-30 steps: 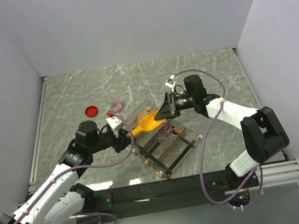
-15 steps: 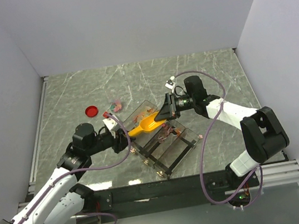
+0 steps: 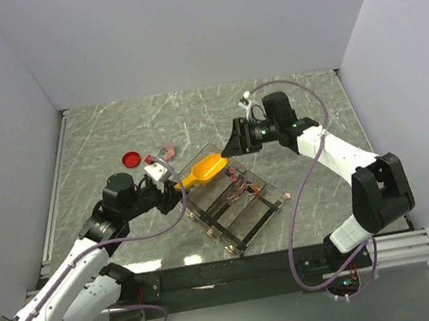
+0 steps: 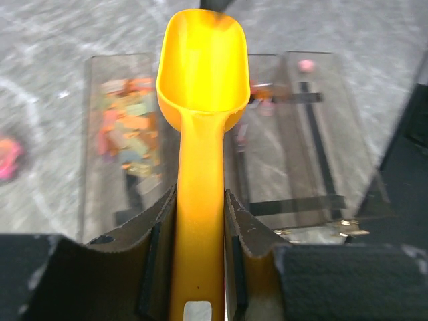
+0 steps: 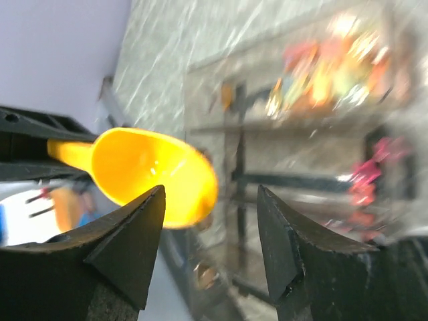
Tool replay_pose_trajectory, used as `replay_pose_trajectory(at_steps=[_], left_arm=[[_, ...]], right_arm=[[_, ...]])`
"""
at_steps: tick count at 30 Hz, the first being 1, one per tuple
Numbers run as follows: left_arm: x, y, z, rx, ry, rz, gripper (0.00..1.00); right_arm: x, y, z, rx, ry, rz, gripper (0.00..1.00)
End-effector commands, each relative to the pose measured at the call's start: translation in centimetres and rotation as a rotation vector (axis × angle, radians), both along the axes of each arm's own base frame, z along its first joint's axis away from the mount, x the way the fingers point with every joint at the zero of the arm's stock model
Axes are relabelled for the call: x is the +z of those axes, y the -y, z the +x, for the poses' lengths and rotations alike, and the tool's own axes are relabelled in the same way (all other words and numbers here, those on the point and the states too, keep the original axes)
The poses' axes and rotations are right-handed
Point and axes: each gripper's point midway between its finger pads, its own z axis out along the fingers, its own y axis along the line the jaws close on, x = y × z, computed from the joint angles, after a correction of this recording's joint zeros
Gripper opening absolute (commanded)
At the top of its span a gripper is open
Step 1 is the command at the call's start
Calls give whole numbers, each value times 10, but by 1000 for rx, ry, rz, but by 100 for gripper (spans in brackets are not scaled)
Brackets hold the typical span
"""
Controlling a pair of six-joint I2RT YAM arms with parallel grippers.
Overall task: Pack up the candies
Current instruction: Scoop the fake candies from the storage box.
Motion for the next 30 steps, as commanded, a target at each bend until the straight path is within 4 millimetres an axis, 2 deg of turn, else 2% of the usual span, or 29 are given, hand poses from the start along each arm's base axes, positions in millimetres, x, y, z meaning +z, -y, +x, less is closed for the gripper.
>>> replay_pose_trajectory(at_steps=[1,2,3,4,5,6,7,8,9,10,11,12,14,15,17,21,24,25,26,28,29,30], left_arm=[[18,-17,22,126,45,67,1],[17,-20,24,143,37,85,1],[14,-24,26,161,24,108,1],[16,-30,28,193,10,142,1],[15,-33,28,201,-3,164,1],[11,-36,30,209,-14,199,1],[14,-42,30,226,-29,233,1],[15,-45,31,234,-33,253,1],[13,-47,33,236,-44,284,1],[20,-49,35,246,-43,295,1],[17,-54,34,260,-64,329,1],[14,-56,35,261,-76,355,1],[21,-60,38,279,-76,378,1],[20,-61,37,276,-94,399,1],[20,-63,36,274,-103,421,1],[14,-70,31,267,-137,477,1],[10,-72,29,250,-153,508,1],[9,-73,27,241,-159,523,1],[9,-73,26,232,-161,529,1],[9,-74,23,202,-153,549,1],[10,-73,23,184,-144,558,1],[9,-73,22,171,-145,567,1]], right_arm=[[0,23,39,-89,151,-196,64],[4,27,51,-114,177,-234,64],[-1,30,57,-129,178,-277,64],[-19,34,61,-132,137,-334,63],[-17,36,72,-143,174,-373,61],[-21,35,77,-145,177,-395,61],[-33,35,82,-134,170,-424,60],[-31,30,89,-133,195,-441,59],[-41,28,93,-125,185,-458,58],[-44,24,97,-122,199,-463,58],[-44,23,104,-126,218,-480,58],[-55,17,105,-105,206,-495,57],[-60,10,111,-86,219,-505,57],[-70,2,110,-63,210,-509,57],[-73,-6,113,-43,228,-509,56],[-92,-17,119,-33,228,-532,54],[-103,-21,121,-24,228,-553,47],[-106,-21,120,-11,230,-562,39],[-110,-20,118,2,228,-567,35],[-107,-18,115,15,258,-571,28],[-115,-12,107,23,245,-586,21],[-108,-11,105,16,260,-581,19]])
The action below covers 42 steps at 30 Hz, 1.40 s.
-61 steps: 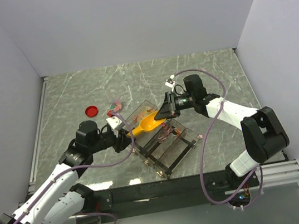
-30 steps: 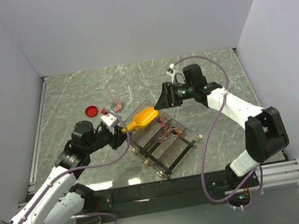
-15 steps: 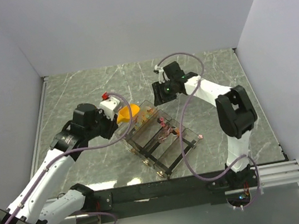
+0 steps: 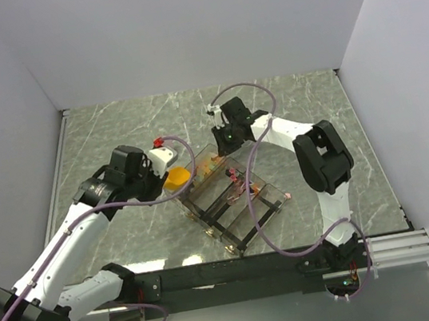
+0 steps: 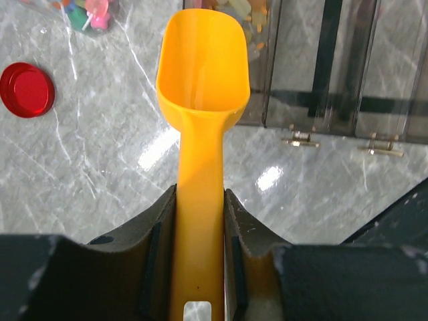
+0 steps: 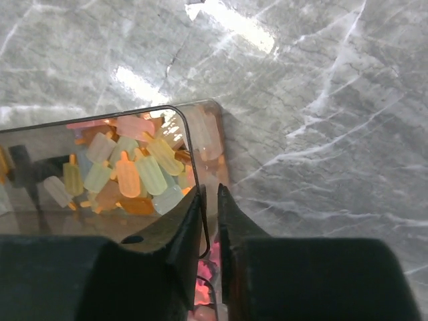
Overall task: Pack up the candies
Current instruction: Scoop the fake candies from the storage box.
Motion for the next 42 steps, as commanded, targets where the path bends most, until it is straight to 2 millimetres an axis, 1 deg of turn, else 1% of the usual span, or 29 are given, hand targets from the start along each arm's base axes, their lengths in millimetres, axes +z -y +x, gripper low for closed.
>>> replay_pose_trajectory(at_steps=[1,2,3,4,5,6,8,13,16,18,19,24,29,31,32,37,42], left_arm=[[21,2,1,-71,35,10,1],[20,3,0,-85,27,16,1],[22,4,1,-111,26,30,1],[22,5,0,-125,19,36,1],[20,3,-4,-140,-6,50,1],[18,4,-4,-177,-6,74,1],[22,1,-1,-182,6,99,1],[28,6,6,-270,-4,144,1],[28,9,10,-300,-35,174,1],[28,16,12,-325,-56,187,1],[25,15,10,-326,-81,205,1],[19,17,15,-309,-138,275,1],[17,5,13,-250,-188,353,1],[15,8,11,-254,-207,361,1],[14,4,14,-236,-199,395,1],[9,13,14,-259,-225,422,1],[-4,17,17,-272,-264,447,1]], right_arm=[[10,8,-3,43,88,-24,16],[12,11,-3,43,104,-35,11],[19,11,-5,50,128,-38,9],[19,13,-6,58,146,-54,7],[16,17,-11,63,145,-73,6],[20,17,-11,61,169,-91,3],[19,19,-14,62,170,-103,0],[20,21,-17,74,201,-165,0],[25,19,-16,73,227,-187,0],[27,17,-16,77,237,-191,0],[27,16,-17,79,242,-195,0],[25,14,-18,81,242,-200,0],[25,16,-16,74,254,-205,0],[26,16,-15,74,262,-201,0],[26,16,-15,75,264,-201,0],[29,14,-15,74,275,-191,0],[30,13,-15,74,280,-180,0]])
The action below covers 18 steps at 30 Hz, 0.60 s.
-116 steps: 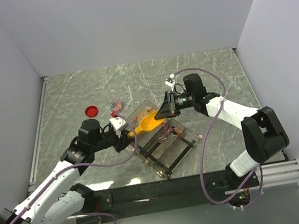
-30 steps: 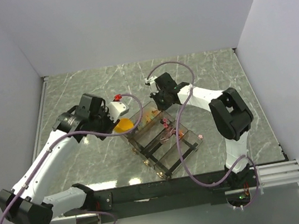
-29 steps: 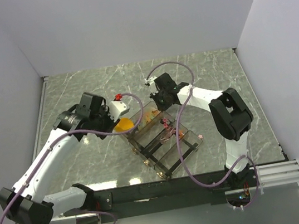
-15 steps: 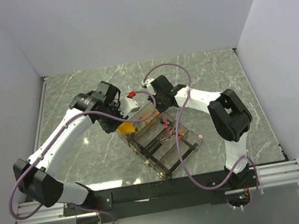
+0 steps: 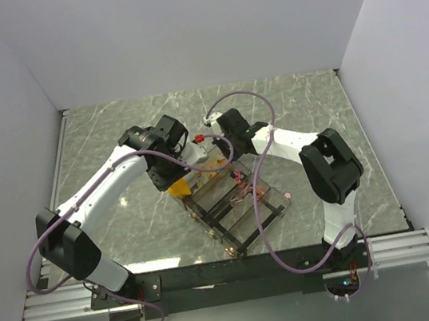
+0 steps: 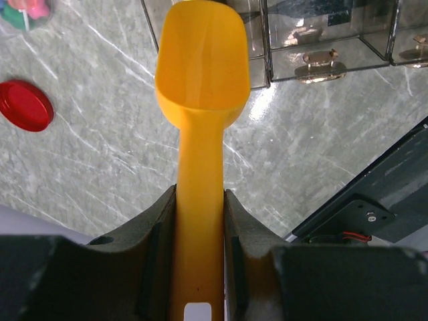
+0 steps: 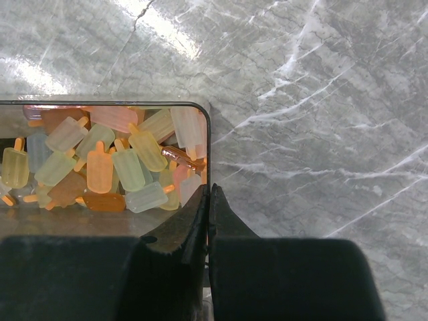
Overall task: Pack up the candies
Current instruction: Scoop the fake candies from the storage box.
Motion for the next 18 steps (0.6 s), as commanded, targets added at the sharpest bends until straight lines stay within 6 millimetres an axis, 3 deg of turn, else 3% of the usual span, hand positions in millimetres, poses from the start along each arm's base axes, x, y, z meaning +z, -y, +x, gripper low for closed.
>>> replay_pose_trajectory(at_steps=[1,10,18], left_arm=[[5,1,3,9,2,15,1],[-11,9,3,-27,-31,10,1],[-25,21,18,-32,4,3,1]], right_arm=[[29,-7,2,24,73,40,0],[26,-12,1,31,77,70,0],[28,-14,1,27,85,96,0]])
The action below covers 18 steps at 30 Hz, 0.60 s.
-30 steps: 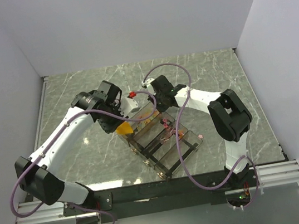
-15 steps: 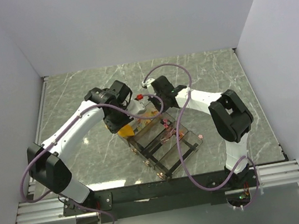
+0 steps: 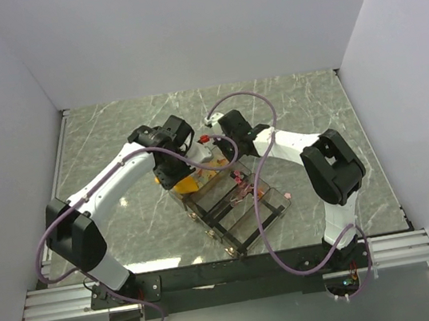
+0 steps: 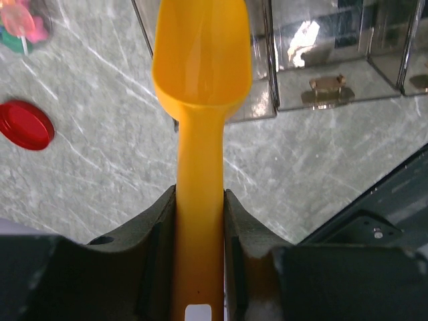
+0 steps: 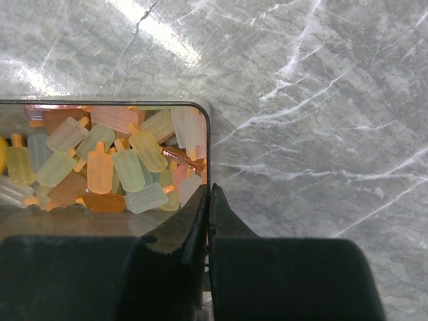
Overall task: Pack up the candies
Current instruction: Scoop the fake candies from the storage box.
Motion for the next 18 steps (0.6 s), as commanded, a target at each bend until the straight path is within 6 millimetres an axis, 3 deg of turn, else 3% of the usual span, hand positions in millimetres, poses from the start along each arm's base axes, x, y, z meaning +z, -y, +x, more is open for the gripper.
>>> replay_pose_trajectory(at_steps=[1,13,18], left_arm=[[-7,11,10,-14,34,-18,1],[-38,25,6,25,2,-88,1],[-36,50,10,54,-6,-188,1]], right_arm=[[28,-13,1,27,65,75,0],[23,-17,-2,24,35,119,0],[24,-23,-6,39,17,159,0]])
